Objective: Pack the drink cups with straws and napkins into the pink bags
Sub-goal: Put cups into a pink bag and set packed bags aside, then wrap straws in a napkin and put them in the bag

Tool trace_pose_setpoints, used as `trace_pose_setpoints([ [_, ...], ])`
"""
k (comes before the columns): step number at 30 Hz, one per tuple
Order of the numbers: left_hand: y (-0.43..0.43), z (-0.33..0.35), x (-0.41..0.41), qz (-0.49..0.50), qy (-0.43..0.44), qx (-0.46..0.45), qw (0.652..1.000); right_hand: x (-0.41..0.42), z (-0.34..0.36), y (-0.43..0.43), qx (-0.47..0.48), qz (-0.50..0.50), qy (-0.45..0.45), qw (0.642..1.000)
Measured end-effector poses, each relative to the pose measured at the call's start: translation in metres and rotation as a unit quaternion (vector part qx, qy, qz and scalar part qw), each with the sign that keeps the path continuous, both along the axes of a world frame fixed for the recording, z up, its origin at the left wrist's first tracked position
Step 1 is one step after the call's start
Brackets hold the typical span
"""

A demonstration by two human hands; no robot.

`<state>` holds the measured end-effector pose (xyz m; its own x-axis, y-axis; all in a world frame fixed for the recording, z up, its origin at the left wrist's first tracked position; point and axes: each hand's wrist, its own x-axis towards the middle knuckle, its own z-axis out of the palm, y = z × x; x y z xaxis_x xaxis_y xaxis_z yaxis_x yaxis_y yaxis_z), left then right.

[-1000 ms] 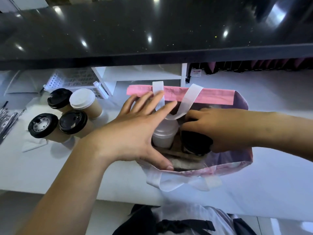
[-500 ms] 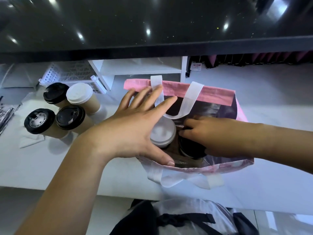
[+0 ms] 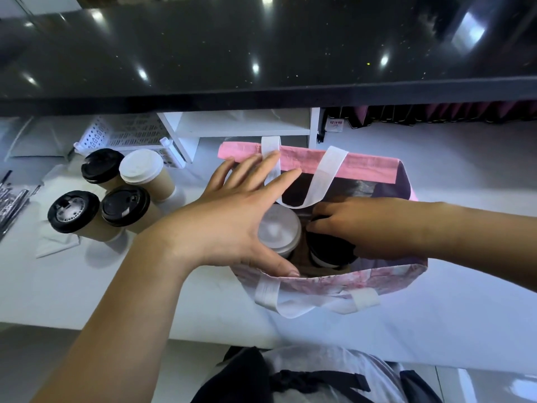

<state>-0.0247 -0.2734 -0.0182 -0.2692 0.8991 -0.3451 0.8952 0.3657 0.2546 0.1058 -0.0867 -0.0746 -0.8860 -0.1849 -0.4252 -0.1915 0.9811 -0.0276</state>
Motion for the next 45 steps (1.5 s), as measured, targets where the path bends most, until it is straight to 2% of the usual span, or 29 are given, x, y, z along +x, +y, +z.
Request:
trace_pose_setpoints([
  [5,-0.001,0.0,-0.001,0.005,-0.011,0.018,1.0,0.001,0.015,-0.006,0.001,-0.021,-0.003,1.0],
  [10,-0.019,0.008,-0.003,0.068,-0.091,0.134,0.984,0.015,0.088,-0.016,-0.11,-0.051,0.04,0.992],
  [12,-0.035,0.004,-0.006,0.13,-0.105,0.213,0.963,0.022,0.106,-0.024,-0.134,-0.061,0.153,0.977],
  [14,-0.057,-0.008,-0.011,0.201,-0.101,0.291,0.93,0.018,0.105,-0.035,-0.148,-0.062,0.282,0.946],
  [16,-0.084,-0.023,-0.014,0.277,-0.089,0.341,0.894,0.004,0.099,-0.057,-0.185,-0.064,0.346,0.918],
  [18,-0.112,-0.04,-0.014,0.333,-0.048,0.348,0.875,-0.015,0.092,-0.087,-0.219,-0.059,0.372,0.9],
  [21,-0.158,-0.061,-0.008,0.403,0.012,0.282,0.871,-0.044,0.08,-0.135,-0.28,-0.052,0.35,0.892],
  [25,-0.217,-0.085,0.0,0.52,-0.008,0.173,0.836,-0.072,0.047,-0.187,-0.357,-0.039,0.276,0.892],
  [30,-0.265,-0.119,-0.019,0.567,-0.022,0.109,0.816,-0.102,-0.018,-0.224,-0.336,-0.09,0.179,0.92],
  [36,-0.304,-0.169,-0.097,0.593,-0.049,0.144,0.791,-0.14,-0.07,-0.259,-0.31,-0.142,0.07,0.937],
  [42,-0.334,-0.205,-0.17,0.535,-0.061,0.135,0.831,-0.192,-0.11,-0.32,-0.269,-0.233,0.035,0.934],
  [45,-0.354,-0.207,-0.213,0.516,-0.093,0.188,0.831,-0.213,-0.129,-0.347,-0.232,-0.279,0.048,0.931],
])
